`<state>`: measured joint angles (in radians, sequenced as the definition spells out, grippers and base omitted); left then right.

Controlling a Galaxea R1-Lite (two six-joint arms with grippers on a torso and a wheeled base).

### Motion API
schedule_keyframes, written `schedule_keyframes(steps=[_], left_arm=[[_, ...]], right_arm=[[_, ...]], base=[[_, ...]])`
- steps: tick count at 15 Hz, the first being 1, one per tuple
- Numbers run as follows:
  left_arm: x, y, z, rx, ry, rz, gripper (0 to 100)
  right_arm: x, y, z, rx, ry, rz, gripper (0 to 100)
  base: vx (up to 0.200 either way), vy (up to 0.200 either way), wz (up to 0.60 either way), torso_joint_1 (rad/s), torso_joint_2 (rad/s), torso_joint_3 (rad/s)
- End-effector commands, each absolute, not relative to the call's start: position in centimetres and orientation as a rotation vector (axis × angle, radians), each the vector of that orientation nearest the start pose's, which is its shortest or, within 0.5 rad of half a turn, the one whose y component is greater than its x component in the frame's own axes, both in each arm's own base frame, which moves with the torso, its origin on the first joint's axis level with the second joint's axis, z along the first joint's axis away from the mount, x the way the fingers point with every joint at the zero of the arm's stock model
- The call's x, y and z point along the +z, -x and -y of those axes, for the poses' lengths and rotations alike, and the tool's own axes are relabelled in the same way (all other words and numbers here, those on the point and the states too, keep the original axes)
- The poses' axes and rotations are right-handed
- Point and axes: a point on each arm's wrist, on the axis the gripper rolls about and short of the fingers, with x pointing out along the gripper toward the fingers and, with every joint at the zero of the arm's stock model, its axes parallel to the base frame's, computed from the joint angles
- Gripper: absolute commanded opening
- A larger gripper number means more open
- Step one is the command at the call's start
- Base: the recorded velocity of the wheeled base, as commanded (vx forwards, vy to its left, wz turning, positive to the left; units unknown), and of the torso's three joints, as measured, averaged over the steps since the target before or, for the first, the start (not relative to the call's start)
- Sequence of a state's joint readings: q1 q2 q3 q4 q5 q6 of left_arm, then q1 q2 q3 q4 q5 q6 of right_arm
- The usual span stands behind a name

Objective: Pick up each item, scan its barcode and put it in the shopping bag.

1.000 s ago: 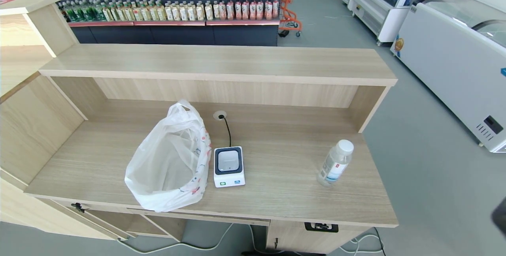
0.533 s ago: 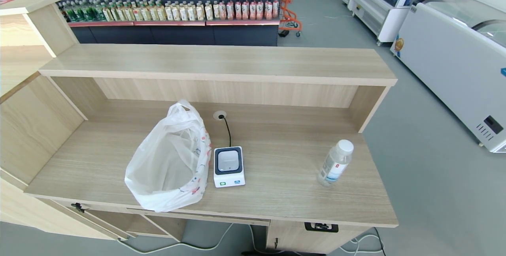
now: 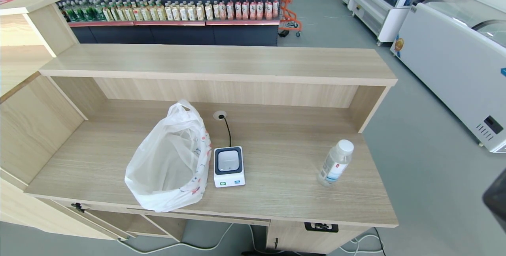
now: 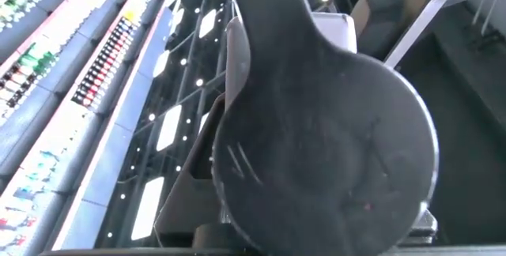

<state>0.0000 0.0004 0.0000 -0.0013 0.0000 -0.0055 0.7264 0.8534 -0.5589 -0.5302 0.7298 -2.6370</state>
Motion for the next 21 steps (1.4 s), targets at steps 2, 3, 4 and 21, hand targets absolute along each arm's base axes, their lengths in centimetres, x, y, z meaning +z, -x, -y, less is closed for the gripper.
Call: schedule_keyframes(steps=[2, 3, 4, 21], left_arm=[[7.6, 2.3, 0.0, 0.0, 0.006, 0.0, 100], [7.6, 2.3, 0.0, 0.0, 0.006, 0.0, 100], [7.6, 2.3, 0.0, 0.0, 0.006, 0.0, 100], [7.6, 2.3, 0.0, 0.0, 0.006, 0.0, 100]], right_arm=[[26.9, -5.5, -6.9, 0.153, 2.021, 1.888, 0], [27.0, -5.5, -6.9, 0.153, 2.021, 1.888, 0], [27.0, -5.5, -6.9, 0.15, 2.021, 1.888, 0], [25.1, -12.9, -4.7, 0.491, -0.266, -0.281, 0]], base=[[0.0, 0.0, 0.0, 0.0, 0.0, 0.0], [0.0, 0.0, 0.0, 0.0, 0.0, 0.0], [0.0, 0.0, 0.0, 0.0, 0.0, 0.0], [0.0, 0.0, 0.0, 0.0, 0.0, 0.0]])
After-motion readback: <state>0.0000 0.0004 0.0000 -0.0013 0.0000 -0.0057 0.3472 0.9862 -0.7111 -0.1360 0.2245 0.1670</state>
